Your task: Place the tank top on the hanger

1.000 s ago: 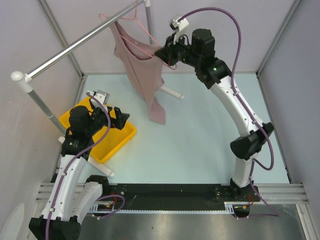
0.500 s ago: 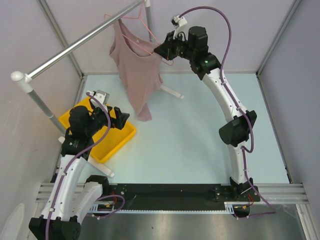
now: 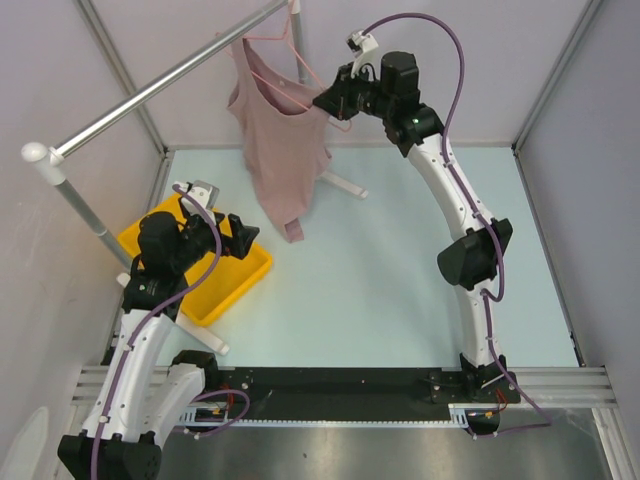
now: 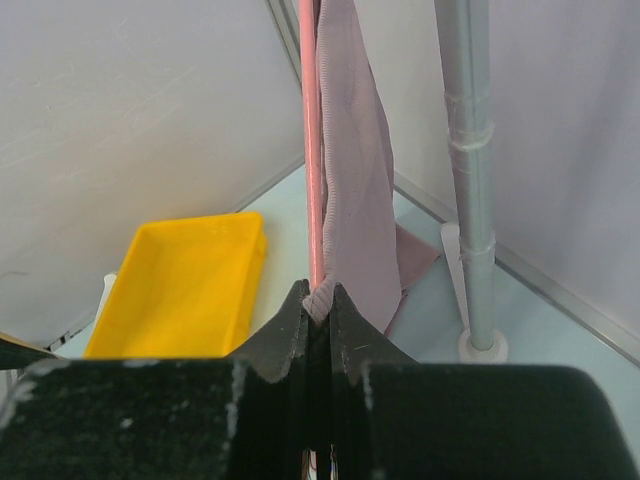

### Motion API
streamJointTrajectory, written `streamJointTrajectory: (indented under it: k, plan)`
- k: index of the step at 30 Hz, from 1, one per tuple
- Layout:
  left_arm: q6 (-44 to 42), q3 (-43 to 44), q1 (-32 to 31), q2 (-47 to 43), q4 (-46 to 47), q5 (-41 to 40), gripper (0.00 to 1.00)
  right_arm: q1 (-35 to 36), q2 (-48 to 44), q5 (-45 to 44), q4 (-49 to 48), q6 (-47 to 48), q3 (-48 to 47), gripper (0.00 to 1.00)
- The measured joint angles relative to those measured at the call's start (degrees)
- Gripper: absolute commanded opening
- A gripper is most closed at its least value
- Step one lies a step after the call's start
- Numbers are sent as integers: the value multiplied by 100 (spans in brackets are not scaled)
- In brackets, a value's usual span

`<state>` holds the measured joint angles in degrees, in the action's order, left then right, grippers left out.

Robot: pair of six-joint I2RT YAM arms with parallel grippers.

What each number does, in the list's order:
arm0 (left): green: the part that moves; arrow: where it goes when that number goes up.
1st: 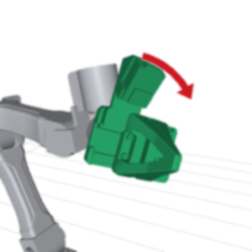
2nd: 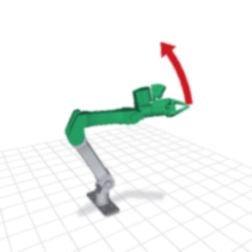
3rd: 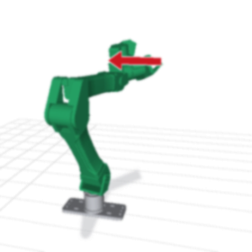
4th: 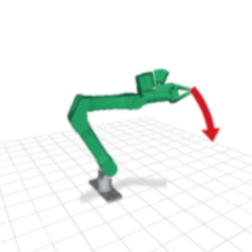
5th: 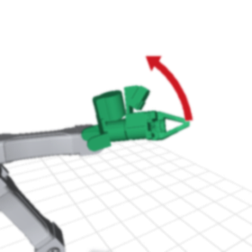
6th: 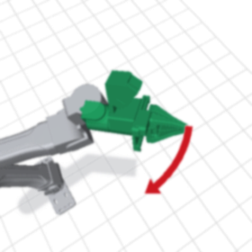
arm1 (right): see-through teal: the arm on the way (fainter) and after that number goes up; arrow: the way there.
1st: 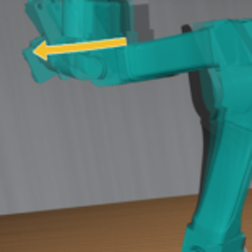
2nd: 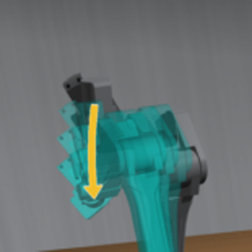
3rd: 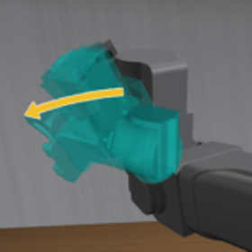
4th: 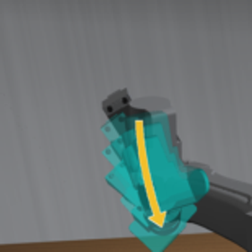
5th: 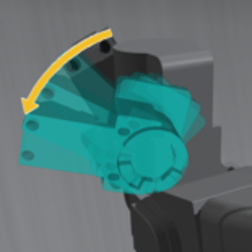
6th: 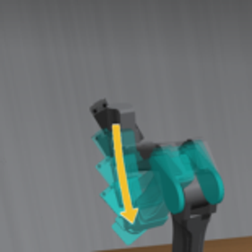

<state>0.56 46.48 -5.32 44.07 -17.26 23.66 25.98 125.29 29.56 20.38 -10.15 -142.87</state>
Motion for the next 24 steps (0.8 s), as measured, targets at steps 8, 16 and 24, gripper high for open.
streamJointTrajectory:
  k: [8, 16, 24]
  plan:
    - [0, -9, 0, 0, 2, 2, 99, 59, 0, 46, 363, 286, 4, 0]
    - [-2, -31, 0, 2, 2, 2, 99, 79, 0, 2, 433, 332, 79, 0]
    - [-2, -31, 0, 0, 2, 4, 99, 33, 0, -42, 365, 330, 155, 0]
